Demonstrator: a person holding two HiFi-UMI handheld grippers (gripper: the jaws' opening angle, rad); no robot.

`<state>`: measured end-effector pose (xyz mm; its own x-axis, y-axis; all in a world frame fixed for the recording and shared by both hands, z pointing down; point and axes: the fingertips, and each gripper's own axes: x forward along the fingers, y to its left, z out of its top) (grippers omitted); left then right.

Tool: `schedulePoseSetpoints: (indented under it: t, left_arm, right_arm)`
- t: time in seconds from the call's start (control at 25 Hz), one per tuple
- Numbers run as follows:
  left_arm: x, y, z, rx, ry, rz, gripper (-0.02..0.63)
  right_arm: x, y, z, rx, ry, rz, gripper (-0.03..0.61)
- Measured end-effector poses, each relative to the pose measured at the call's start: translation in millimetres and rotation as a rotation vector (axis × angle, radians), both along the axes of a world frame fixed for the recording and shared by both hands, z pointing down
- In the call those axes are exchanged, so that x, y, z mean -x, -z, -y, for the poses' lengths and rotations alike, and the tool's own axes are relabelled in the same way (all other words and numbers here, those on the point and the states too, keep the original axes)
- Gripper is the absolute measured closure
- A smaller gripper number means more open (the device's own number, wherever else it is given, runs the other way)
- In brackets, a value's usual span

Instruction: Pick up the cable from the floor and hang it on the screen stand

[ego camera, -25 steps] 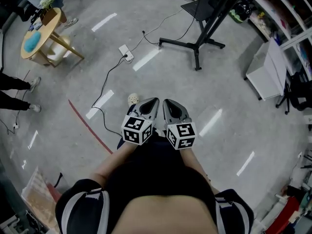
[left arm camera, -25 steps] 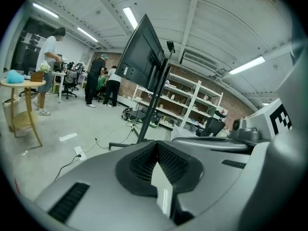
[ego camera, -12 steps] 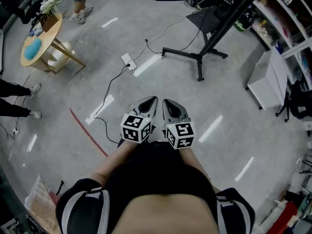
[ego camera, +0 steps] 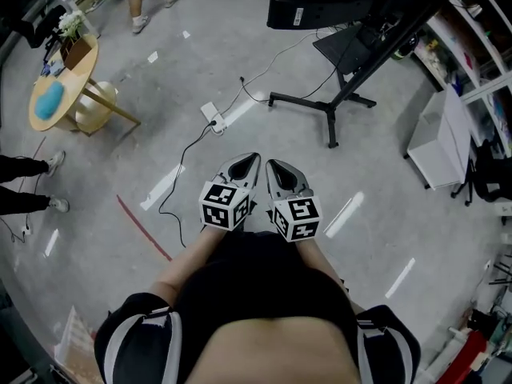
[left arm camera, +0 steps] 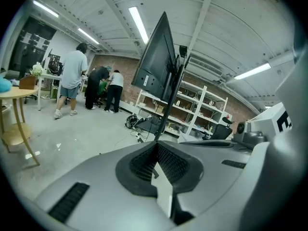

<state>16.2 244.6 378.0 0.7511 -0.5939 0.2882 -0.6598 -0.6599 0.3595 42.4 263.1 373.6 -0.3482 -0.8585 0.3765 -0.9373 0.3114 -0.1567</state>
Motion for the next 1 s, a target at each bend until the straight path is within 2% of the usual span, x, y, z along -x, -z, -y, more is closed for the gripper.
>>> schedulePoseSetpoints:
  t: [0.32, 0.64, 1.0]
  left_arm:
    - [25, -4, 67, 0.026, -0.018, -0.011, 0.607]
    - [45, -7, 113, 0.021, -0.049, -0.009, 0.607]
    - [66, -22, 132, 0.050, -0.064, 0.002, 0.607]
  right_arm:
    - [28, -2, 68, 0.011, 0.001, -0.012, 0.555]
    - [49, -6, 117, 0.011, -0.017, -0.007, 0.555]
    - [71, -17, 140, 0.033, -0.010, -0.014, 0.555]
